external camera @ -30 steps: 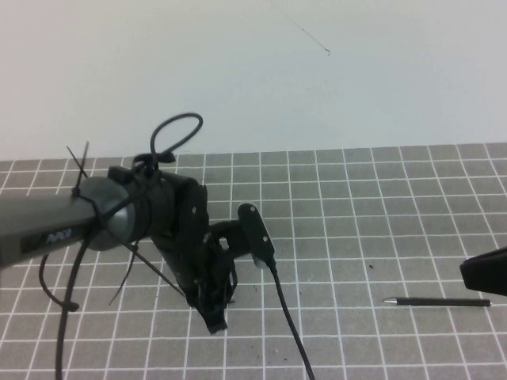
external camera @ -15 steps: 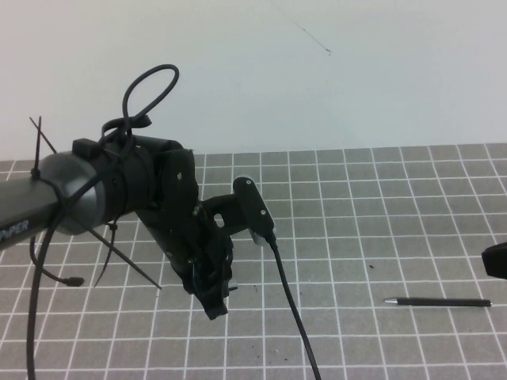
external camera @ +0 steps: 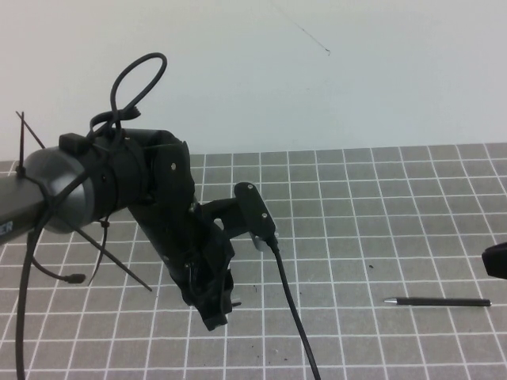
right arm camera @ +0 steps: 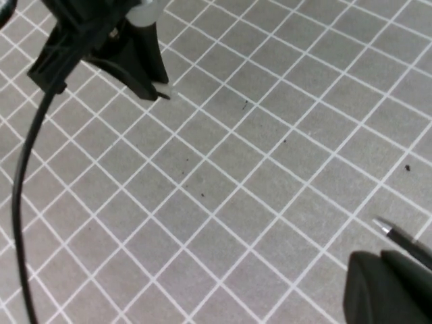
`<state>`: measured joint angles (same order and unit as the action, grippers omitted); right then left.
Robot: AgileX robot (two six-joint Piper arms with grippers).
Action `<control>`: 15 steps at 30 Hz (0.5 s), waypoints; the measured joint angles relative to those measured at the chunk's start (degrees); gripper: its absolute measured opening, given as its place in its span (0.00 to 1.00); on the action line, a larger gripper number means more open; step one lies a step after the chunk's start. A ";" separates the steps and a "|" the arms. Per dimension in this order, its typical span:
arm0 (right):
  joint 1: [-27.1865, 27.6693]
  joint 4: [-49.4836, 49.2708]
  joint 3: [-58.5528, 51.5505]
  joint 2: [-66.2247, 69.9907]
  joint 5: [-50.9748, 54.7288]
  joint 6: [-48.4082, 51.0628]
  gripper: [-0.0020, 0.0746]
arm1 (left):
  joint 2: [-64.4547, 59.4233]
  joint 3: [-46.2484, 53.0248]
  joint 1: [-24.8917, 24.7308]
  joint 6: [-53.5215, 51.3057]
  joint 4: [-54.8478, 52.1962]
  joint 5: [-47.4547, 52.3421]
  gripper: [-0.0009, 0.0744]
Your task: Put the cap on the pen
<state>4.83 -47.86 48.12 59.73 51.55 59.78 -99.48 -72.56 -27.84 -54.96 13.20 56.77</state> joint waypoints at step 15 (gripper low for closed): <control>-4.00 4.65 5.04 -1.26 0.27 5.01 0.51 | 3.14 0.00 0.00 -0.03 2.64 2.10 0.12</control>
<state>0.83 -43.21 53.16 58.47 51.82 64.79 -96.34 -72.56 -27.84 -54.99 15.84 58.87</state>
